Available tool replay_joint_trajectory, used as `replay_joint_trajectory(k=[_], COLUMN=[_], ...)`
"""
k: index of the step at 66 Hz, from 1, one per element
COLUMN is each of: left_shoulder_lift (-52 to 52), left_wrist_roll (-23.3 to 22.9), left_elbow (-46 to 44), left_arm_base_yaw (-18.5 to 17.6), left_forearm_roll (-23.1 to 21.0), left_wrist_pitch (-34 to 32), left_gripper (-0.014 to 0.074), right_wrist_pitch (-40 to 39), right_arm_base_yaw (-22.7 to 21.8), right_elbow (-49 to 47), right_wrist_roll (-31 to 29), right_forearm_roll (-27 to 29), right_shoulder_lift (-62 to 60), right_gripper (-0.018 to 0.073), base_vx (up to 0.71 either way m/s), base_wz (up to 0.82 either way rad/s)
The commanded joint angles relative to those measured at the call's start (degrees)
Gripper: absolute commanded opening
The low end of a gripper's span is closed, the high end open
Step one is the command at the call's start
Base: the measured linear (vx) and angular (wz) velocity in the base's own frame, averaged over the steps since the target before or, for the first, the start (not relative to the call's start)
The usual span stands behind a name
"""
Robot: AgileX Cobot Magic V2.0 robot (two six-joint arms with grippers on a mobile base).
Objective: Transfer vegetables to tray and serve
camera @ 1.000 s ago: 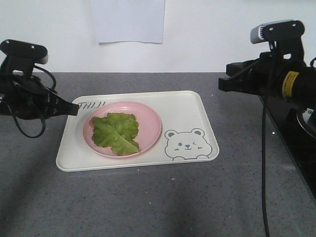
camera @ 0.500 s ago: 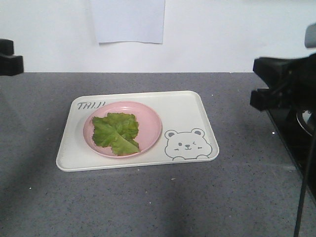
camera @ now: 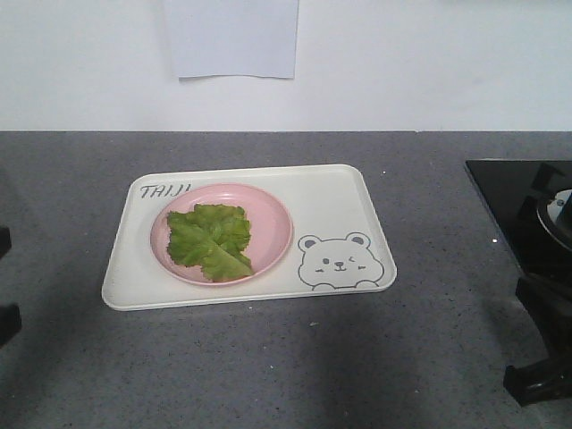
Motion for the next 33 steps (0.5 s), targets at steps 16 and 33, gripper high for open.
replay_joint_trajectory(k=[16,33], left_shoulder_lift=[-4.62,-4.62], left_wrist_roll=[-0.54,-0.54], left_elbow=[5.32,5.32], left_arm_base_yaw=[-0.35,-0.35], left_forearm_roll=[-4.11,-4.11], left_wrist_pitch=[-10.00,-13.62], left_gripper=[-0.0007,-0.0007], right_wrist_pitch=[1.75,1.59], right_arm_base_yaw=[0.00,0.00], right_elbow=[0.10,0.15], right_wrist_roll=[-0.09,-0.09], right_forearm_roll=[0.40,0.46], right_shoulder_lift=[-2.69,-2.69], right_gripper=[-0.0003,-0.0003], base_vx=[0.00,0.00], base_wz=[0.00,0.00])
